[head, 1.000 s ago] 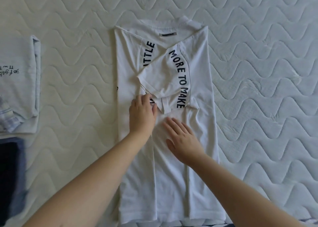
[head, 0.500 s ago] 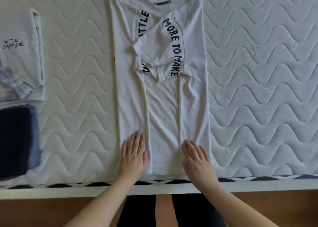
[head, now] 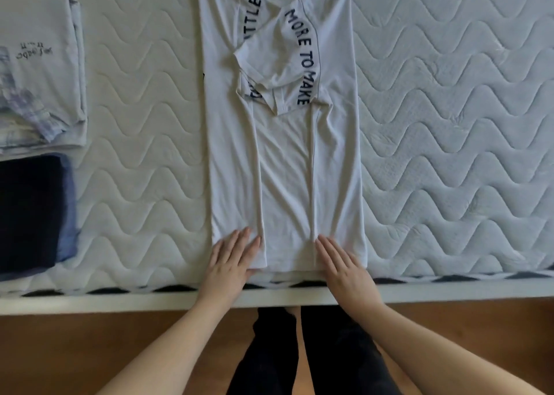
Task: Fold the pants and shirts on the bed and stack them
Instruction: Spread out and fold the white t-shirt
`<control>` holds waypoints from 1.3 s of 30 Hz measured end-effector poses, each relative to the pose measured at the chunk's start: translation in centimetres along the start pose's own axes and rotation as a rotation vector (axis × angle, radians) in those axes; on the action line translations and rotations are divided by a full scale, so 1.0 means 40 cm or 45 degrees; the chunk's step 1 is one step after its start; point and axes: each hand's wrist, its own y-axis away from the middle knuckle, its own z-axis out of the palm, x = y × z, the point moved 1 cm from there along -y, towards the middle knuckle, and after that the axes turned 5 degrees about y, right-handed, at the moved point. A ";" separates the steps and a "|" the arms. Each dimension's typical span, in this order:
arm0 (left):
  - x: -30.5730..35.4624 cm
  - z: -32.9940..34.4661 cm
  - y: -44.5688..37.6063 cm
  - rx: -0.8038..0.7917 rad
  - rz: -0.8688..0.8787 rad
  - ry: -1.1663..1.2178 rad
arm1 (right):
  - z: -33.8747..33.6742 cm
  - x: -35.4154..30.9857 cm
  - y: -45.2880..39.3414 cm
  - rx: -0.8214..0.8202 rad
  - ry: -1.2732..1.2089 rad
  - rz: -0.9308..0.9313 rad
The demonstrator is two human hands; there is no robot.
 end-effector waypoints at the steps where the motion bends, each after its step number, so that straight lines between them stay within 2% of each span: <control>1: -0.015 -0.009 -0.004 0.030 0.041 0.027 | -0.005 0.005 -0.004 0.021 0.002 -0.018; 5: -0.031 -0.046 -0.005 0.059 0.162 -0.064 | -0.025 -0.001 -0.016 0.054 0.154 -0.069; 10: -0.013 -0.084 -0.004 -0.232 0.128 -0.270 | -0.055 -0.030 -0.016 0.045 0.336 -0.086; 17: -0.005 -0.123 0.000 -0.156 0.105 -0.301 | -0.060 -0.057 -0.002 -0.079 0.519 -0.003; 21: -0.017 -0.092 -0.020 -0.269 0.042 -0.233 | -0.065 -0.043 -0.014 -0.001 0.385 0.001; 27: -0.005 -0.056 -0.030 -0.169 0.094 -0.303 | -0.062 -0.008 -0.012 0.116 0.239 0.022; 29: 0.001 -0.054 -0.031 -0.111 0.085 -0.220 | -0.058 -0.003 -0.003 0.113 0.225 0.030; 33: 0.035 -0.029 -0.029 -0.257 0.017 -0.015 | -0.044 -0.009 0.001 0.087 0.146 0.049; 35: 0.045 -0.030 -0.022 -0.193 0.056 -0.010 | -0.044 -0.010 0.004 0.084 0.100 0.061; 39: 0.037 -0.049 0.006 0.128 0.173 0.065 | -0.042 0.005 0.014 0.119 0.102 0.017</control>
